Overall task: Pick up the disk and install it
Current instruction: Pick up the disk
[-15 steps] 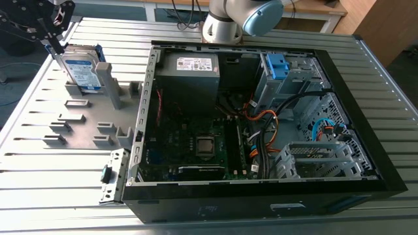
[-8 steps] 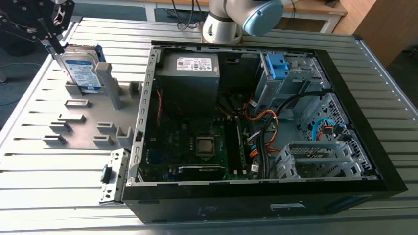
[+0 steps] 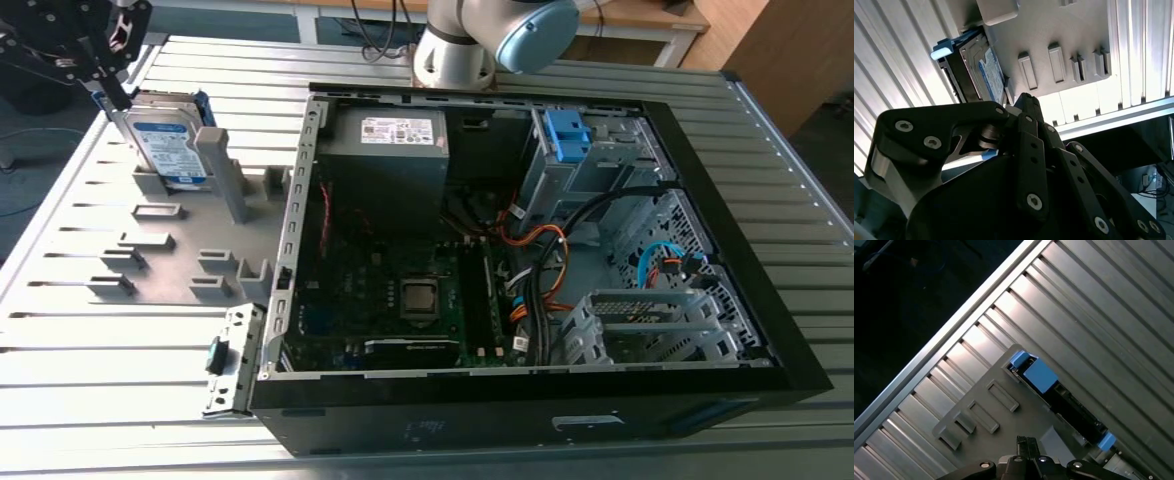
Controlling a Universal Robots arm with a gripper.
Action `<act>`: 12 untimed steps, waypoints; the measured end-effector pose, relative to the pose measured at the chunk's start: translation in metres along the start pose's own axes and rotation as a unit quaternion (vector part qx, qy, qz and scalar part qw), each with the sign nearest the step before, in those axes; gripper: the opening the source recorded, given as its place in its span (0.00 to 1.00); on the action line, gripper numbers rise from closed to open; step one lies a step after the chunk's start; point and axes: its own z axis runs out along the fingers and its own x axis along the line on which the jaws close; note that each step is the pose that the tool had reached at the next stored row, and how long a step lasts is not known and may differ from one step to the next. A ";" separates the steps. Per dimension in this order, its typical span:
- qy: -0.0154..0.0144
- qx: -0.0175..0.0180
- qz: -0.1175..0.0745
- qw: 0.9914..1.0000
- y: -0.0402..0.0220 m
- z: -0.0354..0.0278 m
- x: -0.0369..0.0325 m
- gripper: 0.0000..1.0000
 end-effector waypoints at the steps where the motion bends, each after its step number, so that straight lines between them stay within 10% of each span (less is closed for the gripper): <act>1: 0.000 0.000 -0.003 1.000 0.0000 0.0001 0.0000 0.11; 12: 0.000 -0.001 -0.026 1.000 0.0000 0.0000 0.0000 0.11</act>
